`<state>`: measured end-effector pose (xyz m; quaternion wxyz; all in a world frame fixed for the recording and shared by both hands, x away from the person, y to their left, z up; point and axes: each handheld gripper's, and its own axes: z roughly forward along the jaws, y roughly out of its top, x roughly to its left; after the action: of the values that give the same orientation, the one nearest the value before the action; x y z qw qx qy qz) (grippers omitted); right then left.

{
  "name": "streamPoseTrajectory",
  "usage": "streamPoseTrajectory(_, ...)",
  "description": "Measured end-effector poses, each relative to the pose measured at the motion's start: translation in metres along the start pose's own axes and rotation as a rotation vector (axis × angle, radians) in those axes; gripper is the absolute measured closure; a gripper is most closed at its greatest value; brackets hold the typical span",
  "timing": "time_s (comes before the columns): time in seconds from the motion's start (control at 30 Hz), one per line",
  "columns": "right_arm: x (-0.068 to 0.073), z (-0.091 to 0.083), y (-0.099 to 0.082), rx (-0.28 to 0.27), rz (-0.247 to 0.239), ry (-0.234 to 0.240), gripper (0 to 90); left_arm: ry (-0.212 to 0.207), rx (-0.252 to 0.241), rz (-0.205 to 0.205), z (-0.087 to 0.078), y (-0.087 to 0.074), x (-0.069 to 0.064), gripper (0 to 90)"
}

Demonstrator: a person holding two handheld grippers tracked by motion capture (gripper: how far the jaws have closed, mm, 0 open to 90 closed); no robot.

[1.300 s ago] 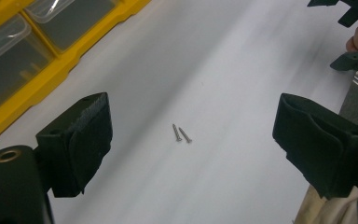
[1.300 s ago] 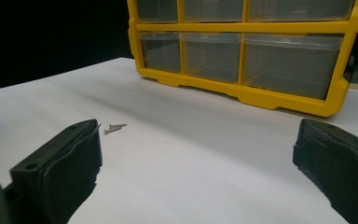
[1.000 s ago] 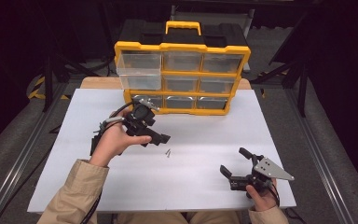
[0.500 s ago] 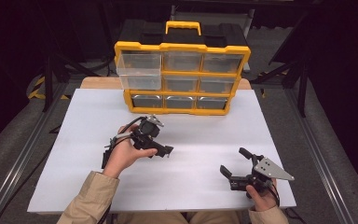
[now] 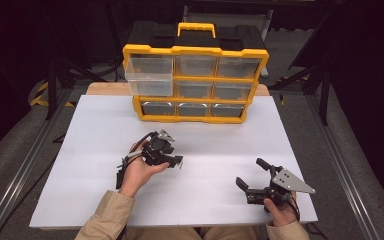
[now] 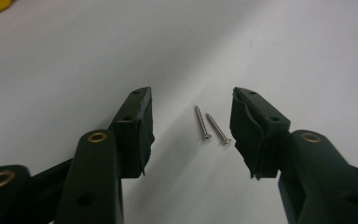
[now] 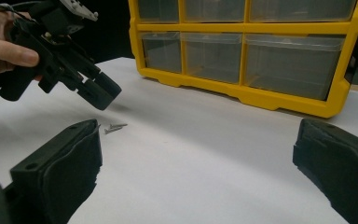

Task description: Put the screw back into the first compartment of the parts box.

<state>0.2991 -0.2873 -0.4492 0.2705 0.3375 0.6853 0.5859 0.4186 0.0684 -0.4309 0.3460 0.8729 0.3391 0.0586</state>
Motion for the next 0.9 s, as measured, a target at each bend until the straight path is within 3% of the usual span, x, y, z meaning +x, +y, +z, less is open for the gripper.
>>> streamPoseTrajectory(0.33, 0.0, 0.0, 0.0, 0.003, 0.001, 0.003, 1.5, 0.006, 0.034, -0.005, 0.01, -0.003, -0.001, 68.2)
streamPoseTrajectory(0.47, 0.0, 0.001, 0.0, 0.003, -0.004, 0.005, 1.5, 0.001, 0.043, -0.022, 0.012, -0.005, -0.003, 71.4)
streamPoseTrajectory(0.67, 0.0, 0.0, 0.0, 0.003, -0.004, 0.003, 1.5, -0.011, 0.051, -0.013, 0.018, -0.004, -0.006, 76.1)
streamPoseTrajectory(0.9, 0.002, 0.001, 0.0, 0.004, -0.007, 0.009, 1.5, 0.026, 0.068, -0.013, 0.019, -0.004, -0.006, 86.8)
